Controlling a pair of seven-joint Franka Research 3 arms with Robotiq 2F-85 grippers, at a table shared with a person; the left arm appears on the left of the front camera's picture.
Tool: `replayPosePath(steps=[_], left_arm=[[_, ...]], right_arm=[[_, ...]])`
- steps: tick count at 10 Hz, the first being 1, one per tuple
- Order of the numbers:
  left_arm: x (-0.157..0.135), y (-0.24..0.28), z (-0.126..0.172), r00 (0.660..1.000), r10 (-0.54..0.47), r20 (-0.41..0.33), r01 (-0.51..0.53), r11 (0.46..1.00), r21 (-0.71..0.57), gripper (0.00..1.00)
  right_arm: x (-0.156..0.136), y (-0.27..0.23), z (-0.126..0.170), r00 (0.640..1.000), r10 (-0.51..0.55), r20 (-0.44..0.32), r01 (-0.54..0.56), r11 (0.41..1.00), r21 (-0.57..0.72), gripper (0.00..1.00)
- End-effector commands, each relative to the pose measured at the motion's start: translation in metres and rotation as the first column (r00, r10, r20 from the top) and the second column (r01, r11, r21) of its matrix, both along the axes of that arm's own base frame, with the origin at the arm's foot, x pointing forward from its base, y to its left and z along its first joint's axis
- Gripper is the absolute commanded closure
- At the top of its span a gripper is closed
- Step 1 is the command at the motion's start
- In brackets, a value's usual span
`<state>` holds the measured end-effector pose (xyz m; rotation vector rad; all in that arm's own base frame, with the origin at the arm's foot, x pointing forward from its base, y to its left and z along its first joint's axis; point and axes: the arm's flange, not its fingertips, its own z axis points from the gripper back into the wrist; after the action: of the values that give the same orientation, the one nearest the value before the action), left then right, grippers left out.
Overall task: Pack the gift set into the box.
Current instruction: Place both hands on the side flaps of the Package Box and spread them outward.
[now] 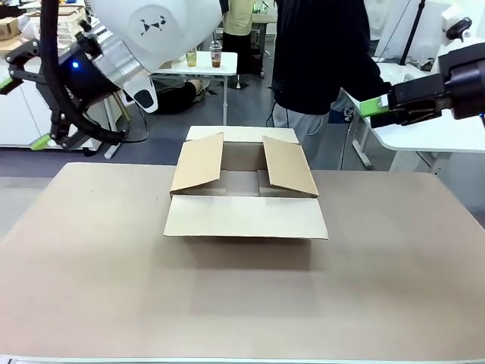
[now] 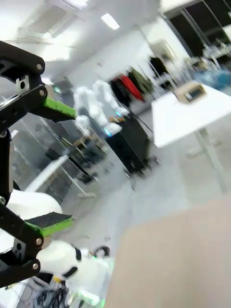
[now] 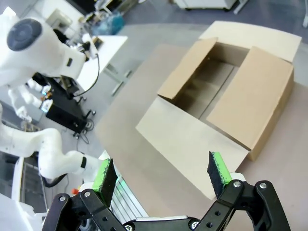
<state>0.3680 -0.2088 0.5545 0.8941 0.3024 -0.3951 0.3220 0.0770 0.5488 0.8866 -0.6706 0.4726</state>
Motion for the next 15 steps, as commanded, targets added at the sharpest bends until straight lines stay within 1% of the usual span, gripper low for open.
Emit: replayPosePath(steps=[1, 2, 3, 4, 5, 6, 7, 8, 9, 10, 11, 12, 13, 15], left_arm=[[-0.004, 0.004, 0.03, 0.982, -0.189, -0.017, 0.147, 0.811, -0.566, 0.0], [-0.006, 0.014, 0.045, 0.967, -0.25, 0.051, 0.202, 0.629, -0.751, 0.0], [-0.01, 0.028, 0.057, 0.944, -0.297, 0.141, 0.258, 0.404, -0.877, 0.0], [-0.011, 0.047, 0.069, 0.902, -0.365, 0.231, 0.274, 0.069, -0.959, 0.0], [-0.01, 0.069, 0.079, 0.922, -0.298, 0.248, 0.221, -0.123, -0.968, 0.0], [-0.008, 0.091, 0.088, 0.977, -0.157, 0.144, 0.12, -0.152, -0.981, 0.0], [-0.008, 0.115, 0.1, 0.998, -0.042, 0.039, 0.023, -0.344, -0.939, 0.0], [-0.017, 0.143, 0.106, 0.994, -0.027, 0.103, 0.078, -0.468, -0.88, 0.0], [-0.024, 0.142, 0.105, 0.991, -0.006, 0.134, 0.114, -0.481, -0.869, 0.0], [-0.025, 0.131, 0.101, 0.987, -0.035, 0.16, 0.122, -0.495, -0.861, 0.0], [-0.022, 0.125, 0.095, 0.983, -0.037, 0.18, 0.135, -0.521, -0.843, 0.0], [-0.021, 0.108, 0.089, 0.992, 0.016, 0.124, 0.122, -0.355, -0.927, 0.0], [-0.023, 0.142, 0.114, 0.973, -0.044, 0.226, 0.206, -0.272, -0.94, 0.0], [-0.023, 0.142, 0.114, 0.973, -0.044, 0.226, 0.206, -0.272, -0.94, 0.0]], right_arm=[[0.005, 0.001, -0.001, 0.999, 0.016, 0.029, -0.016, 1.0, 0.014, 0.0], [0.005, 0.001, -0.001, 0.999, 0.016, 0.029, -0.016, 1.0, 0.014, 0.0], [0.005, 0.001, -0.001, 0.999, 0.016, 0.029, -0.016, 1.0, 0.014, 0.0], [0.005, 0.001, -0.001, 0.999, 0.016, 0.029, -0.016, 1.0, 0.014, 0.0], [0.005, 0.001, -0.001, 0.999, 0.016, 0.029, -0.016, 1.0, 0.014, 0.0], [0.005, 0.001, -0.001, 0.999, 0.016, 0.029, -0.016, 1.0, 0.014, 0.0], [0.005, 0.001, -0.001, 0.999, 0.016, 0.029, -0.016, 1.0, 0.014, 0.0], [0.005, 0.001, -0.001, 0.999, 0.016, 0.029, -0.016, 1.0, 0.014, 0.0], [0.005, 0.001, -0.001, 0.999, 0.016, 0.029, -0.016, 1.0, 0.014, 0.0], [0.005, 0.001, -0.001, 0.999, 0.016, 0.029, -0.016, 1.0, 0.014, 0.0], [0.005, 0.001, -0.001, 0.999, 0.016, 0.029, -0.016, 1.0, 0.014, 0.0], [0.005, 0.001, -0.001, 0.999, 0.016, 0.029, -0.016, 1.0, 0.014, 0.0], [0.005, 0.001, -0.001, 0.999, 0.016, 0.029, -0.016, 1.0, 0.014, 0.0], [0.005, 0.001, -0.001, 0.999, 0.016, 0.029, -0.016, 1.0, 0.014, 0.0]])
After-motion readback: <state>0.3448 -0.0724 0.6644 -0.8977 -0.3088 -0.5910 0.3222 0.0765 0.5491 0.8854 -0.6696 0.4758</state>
